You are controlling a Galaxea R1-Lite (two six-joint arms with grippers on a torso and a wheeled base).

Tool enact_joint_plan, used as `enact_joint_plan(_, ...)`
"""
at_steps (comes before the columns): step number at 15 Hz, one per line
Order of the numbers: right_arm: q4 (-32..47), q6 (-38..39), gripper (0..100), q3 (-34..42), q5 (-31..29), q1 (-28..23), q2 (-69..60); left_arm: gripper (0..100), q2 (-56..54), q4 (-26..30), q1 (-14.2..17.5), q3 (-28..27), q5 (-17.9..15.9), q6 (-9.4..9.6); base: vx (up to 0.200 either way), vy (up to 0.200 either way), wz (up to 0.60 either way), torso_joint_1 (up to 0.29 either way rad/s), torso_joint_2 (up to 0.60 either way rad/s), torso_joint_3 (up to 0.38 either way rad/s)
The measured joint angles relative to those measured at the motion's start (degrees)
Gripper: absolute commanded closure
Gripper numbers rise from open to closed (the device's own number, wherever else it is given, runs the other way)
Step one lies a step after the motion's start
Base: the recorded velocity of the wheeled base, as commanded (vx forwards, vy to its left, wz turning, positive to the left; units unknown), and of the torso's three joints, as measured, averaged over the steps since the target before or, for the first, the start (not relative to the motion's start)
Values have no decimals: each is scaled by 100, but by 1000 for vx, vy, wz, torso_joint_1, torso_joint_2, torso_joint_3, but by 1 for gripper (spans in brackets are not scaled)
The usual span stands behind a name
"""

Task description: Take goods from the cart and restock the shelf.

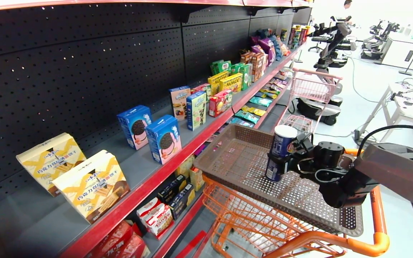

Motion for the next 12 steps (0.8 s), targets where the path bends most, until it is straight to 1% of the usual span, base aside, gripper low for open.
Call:
enact_joint_plan(3,600,-5,100,408,-656,39,-846,0,0,0,0,0,-2,0,0,0,0,0,0,0)
enact_joint_plan(6,758,9,100,1219,-1080,59,-1808,0,0,0,0,0,-2,1,0,0,0,0,0,0)
enact_joint_plan(7,783,18,100,1574,-1524,72,-2178,0,0,0,0,0,-2,0,0,0,0,0,0,0)
enact_joint_plan(8,800,24,100,1822,-1801,100,-2432,0,0,0,0,0,-2,0,0,0,0,0,0,0)
enact_joint_plan(9,806,55,100,2155,-1961,152,-2784,0,0,0,0,0,-2,0,0,0,0,0,0,0)
enact_joint_plan(12,797,134,100,3027,-2080,276,-3768,0,0,0,0,0,-2,0,0,0,0,0,0,0)
